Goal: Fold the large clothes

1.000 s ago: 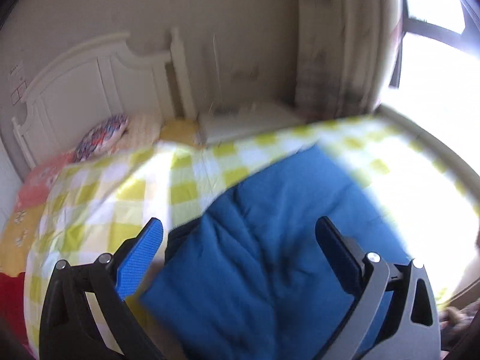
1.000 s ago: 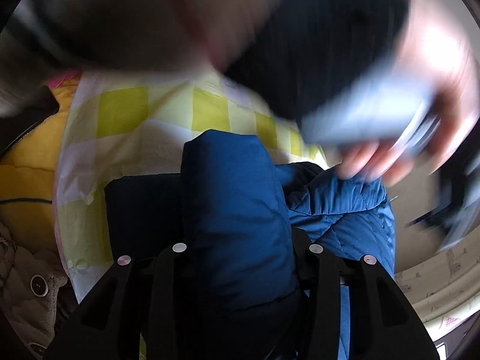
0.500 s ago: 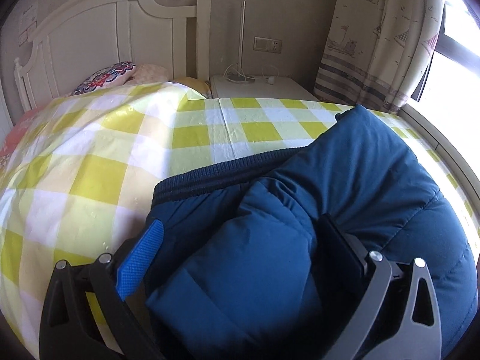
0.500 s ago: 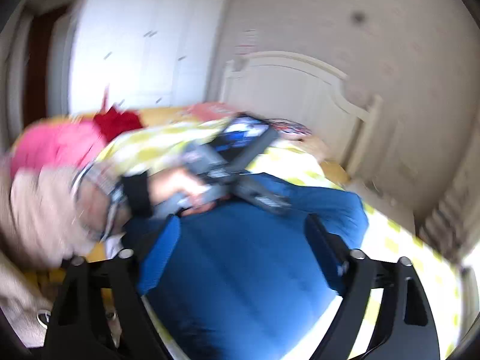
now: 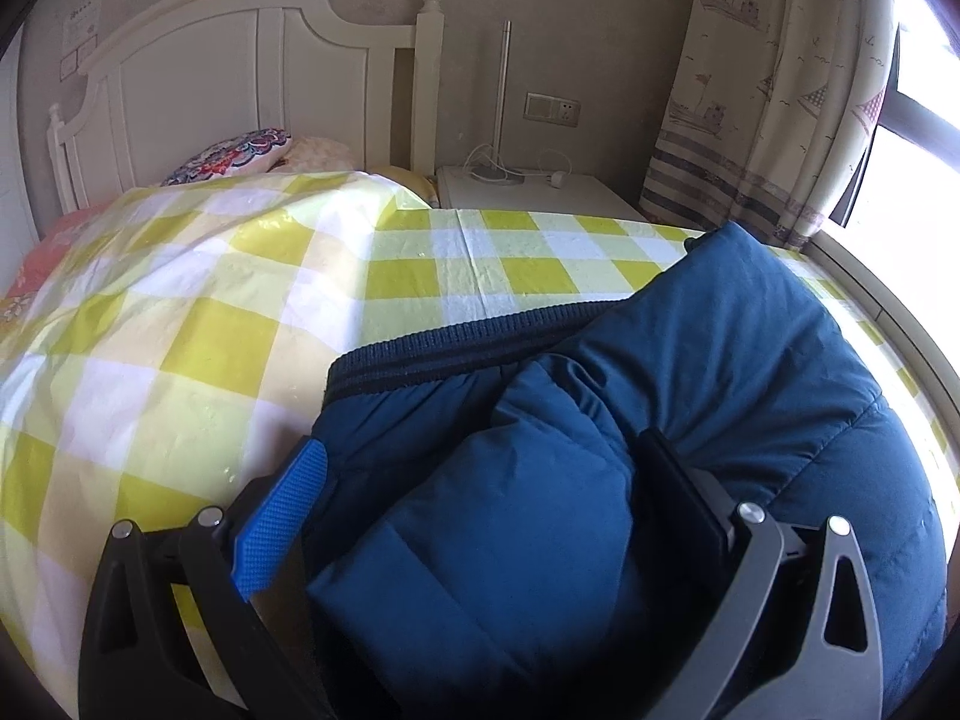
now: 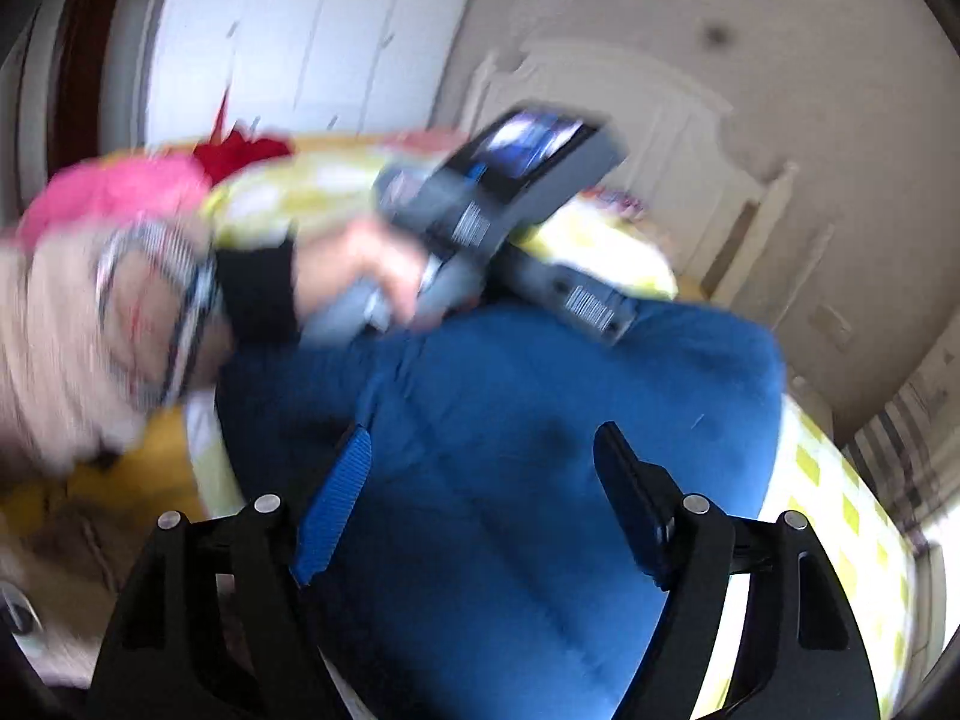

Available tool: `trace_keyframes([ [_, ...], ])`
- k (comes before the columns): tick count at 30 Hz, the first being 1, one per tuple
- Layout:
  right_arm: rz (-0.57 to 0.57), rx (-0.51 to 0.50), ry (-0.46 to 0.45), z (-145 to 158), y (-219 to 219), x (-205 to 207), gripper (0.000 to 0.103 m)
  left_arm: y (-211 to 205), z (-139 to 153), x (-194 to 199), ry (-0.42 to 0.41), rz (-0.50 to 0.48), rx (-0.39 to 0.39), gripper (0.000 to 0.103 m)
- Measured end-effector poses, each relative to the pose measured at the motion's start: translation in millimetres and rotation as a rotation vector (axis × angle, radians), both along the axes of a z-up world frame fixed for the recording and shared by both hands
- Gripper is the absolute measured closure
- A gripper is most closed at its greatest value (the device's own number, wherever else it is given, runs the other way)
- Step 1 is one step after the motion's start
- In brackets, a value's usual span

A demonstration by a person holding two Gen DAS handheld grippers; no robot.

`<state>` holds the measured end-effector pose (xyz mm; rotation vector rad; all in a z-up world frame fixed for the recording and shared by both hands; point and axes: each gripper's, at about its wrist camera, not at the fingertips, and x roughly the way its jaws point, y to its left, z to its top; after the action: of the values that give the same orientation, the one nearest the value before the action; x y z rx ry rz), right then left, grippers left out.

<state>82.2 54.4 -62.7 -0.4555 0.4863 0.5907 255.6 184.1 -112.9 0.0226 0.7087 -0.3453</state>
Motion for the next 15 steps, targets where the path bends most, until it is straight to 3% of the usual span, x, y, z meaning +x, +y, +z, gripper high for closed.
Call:
trace_keyframes([
  [2, 0.008, -0.007, -0.014, 0, 8, 2, 0.029, -1, 5, -5, -0.024, 0.019, 0.03, 0.002],
  [4, 0.055, -0.107, 0.048, -25, 25, 5, 0.027, -5, 19, -13, -0.063, 0.029, 0.105, 0.002],
  [6, 0.056, -0.171, -0.016, -34, 30, -1, 0.027, -7, 38, -21, -0.106, 0.054, 0.166, 0.002],
  [11, 0.064, -0.138, 0.03, -29, 24, 13, 0.027, -12, 91, -28, -0.145, 0.064, 0.106, 0.002],
  [13, 0.06, -0.153, 0.004, -29, 25, 12, 0.027, -25, 92, -24, -0.14, 0.066, 0.118, 0.002],
  [15, 0.063, -0.149, -0.005, -31, 25, 14, 0.028, -43, 68, -13, -0.086, 0.079, 0.185, 0.002],
])
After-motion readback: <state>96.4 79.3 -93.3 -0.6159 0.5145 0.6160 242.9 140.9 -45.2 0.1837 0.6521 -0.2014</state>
